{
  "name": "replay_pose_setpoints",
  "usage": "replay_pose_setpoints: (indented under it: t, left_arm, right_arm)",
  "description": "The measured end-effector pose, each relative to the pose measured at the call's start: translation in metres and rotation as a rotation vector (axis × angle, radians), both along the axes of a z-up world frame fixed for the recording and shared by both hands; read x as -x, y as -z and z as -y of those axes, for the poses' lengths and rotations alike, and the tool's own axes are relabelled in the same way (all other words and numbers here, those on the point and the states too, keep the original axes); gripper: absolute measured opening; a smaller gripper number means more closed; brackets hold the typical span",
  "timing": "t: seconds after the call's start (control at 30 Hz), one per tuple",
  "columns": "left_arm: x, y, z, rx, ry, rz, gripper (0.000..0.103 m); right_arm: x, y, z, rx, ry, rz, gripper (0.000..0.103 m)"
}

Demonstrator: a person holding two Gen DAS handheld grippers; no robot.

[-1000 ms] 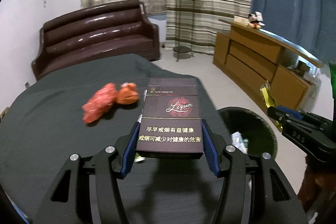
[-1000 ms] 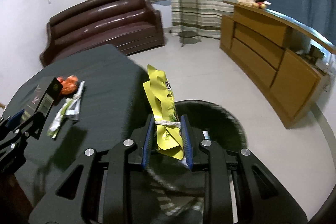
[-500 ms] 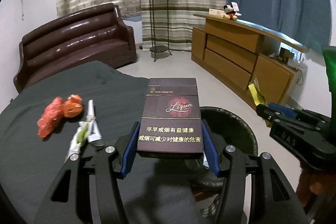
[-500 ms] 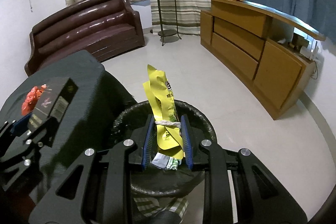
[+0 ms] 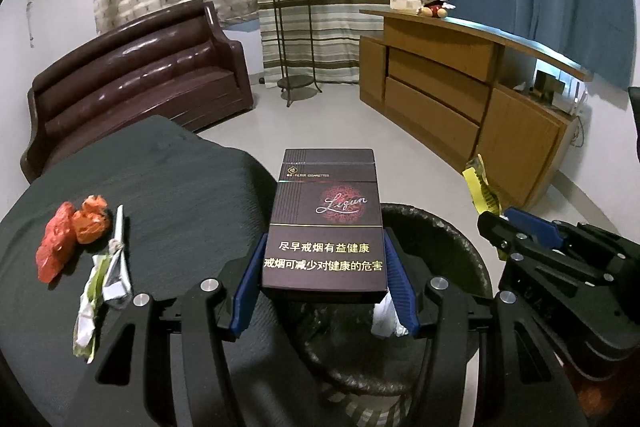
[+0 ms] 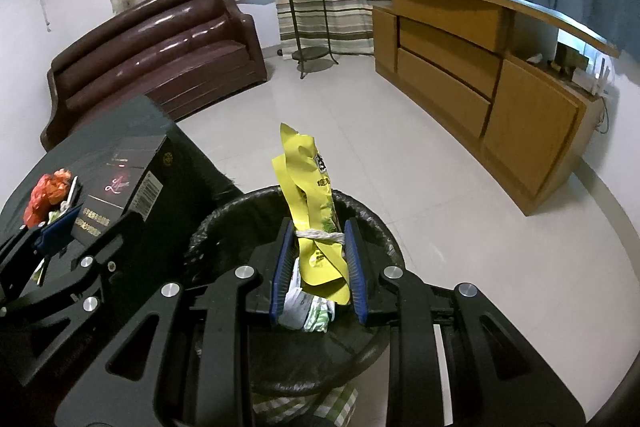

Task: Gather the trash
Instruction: 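Open both grippers to drop the box and yellow wrapper into the bin, then return to the table and grasp the white-green wrapper bundle with the left gripper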

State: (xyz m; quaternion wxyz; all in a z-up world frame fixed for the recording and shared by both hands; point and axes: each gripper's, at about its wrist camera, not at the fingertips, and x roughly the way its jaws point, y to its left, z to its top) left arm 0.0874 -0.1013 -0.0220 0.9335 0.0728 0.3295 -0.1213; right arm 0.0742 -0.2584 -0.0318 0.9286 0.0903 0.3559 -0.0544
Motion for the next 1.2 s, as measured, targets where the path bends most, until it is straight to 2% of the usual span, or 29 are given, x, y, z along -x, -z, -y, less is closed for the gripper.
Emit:
replay_pose_setpoints:
  t: [0.2, 0.3, 0.57, 0.9, 1.2]
  left_arm:
    - [-0.004, 0.005, 0.004, -0.007, -0.001, -0.031, 0.055]
    - [-0.006, 0.006, 0.001, 0.001, -0.003, -0.046, 0.056]
    - [-0.001, 0.0, -0.007, 0.017, -0.014, -0.043, 0.059]
    - [0.006, -0.011, -0.031, 0.023, -0.047, -0.037, 0.059]
    - [0.014, -0.014, -0.074, 0.004, -0.127, -0.027, 0.059]
  right_arm:
    - [-0.008, 0.009, 0.01, -0.027, 0.028, -0.002, 0.027]
    - [-0.007, 0.01, 0.013, -0.031, 0.043, 0.001, 0.034]
    - [0.0, 0.007, 0.012, -0.029, 0.041, 0.012, 0.034]
    - [0.005, -0.001, -0.017, -0.019, -0.016, 0.008, 0.034]
    - [0.006, -0.009, -0.045, -0.011, -0.074, 0.009, 0.034]
